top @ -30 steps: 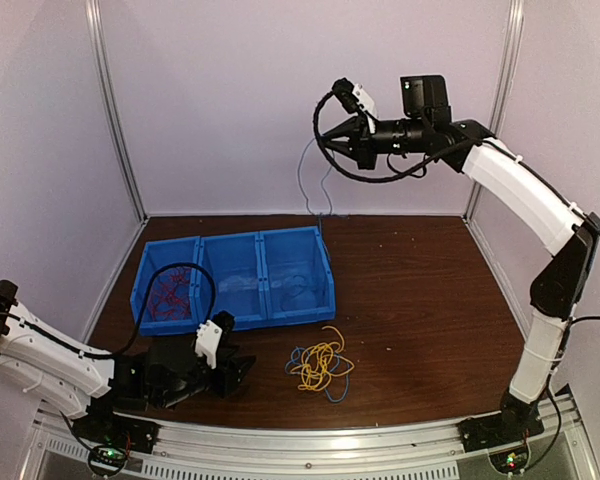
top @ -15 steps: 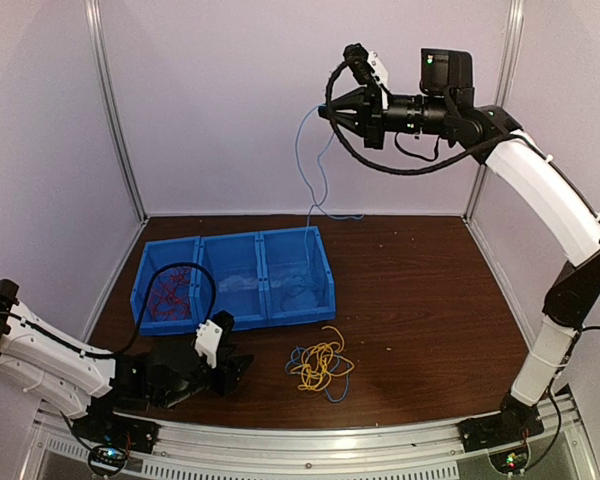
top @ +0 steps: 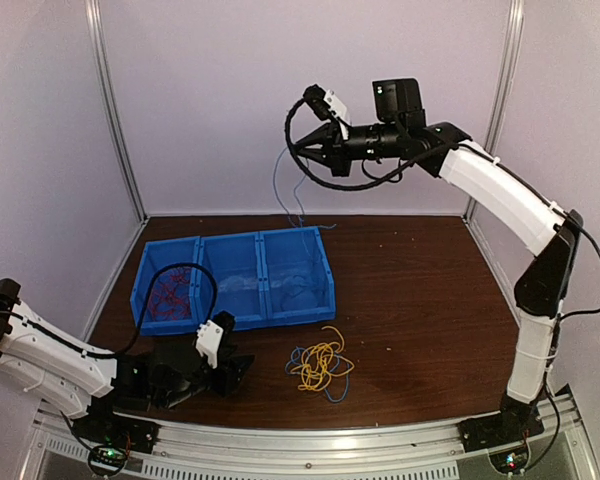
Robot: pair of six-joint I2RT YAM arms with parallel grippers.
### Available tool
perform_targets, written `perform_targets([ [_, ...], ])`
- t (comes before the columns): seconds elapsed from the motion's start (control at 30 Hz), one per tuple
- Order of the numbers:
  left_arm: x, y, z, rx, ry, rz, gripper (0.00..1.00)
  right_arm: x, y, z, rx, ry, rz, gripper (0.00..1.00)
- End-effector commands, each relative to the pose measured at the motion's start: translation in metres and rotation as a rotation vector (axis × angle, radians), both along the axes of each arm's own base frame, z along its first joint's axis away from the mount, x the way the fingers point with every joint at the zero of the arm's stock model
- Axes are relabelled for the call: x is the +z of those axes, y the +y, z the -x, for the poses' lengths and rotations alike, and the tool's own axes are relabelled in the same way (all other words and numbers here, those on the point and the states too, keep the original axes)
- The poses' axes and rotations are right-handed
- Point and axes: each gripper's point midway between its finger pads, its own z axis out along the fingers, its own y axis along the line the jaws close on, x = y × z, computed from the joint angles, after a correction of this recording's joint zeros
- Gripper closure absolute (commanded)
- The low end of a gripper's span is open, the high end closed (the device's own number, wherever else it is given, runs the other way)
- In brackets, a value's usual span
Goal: Untangle the cables
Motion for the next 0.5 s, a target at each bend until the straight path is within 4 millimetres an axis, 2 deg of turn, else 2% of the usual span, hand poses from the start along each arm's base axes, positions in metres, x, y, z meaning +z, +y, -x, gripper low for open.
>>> perform_targets([
  [0.0,0.004,0.002,0.0,0.019,0.005,0.037,0.53,-0.004,0.007,-0.013,-0.041,-0.005,0.0,1.0],
  [0.27,0.003,0.004,-0.001,0.026,0.006,0.042,0.53,-0.069,0.018,-0.043,-0.098,0.052,0.108,1.0],
  [0.47,0.002,0.006,0.0,0.028,0.007,0.043,0.53,-0.138,0.022,-0.062,-0.142,0.129,0.216,1.0],
])
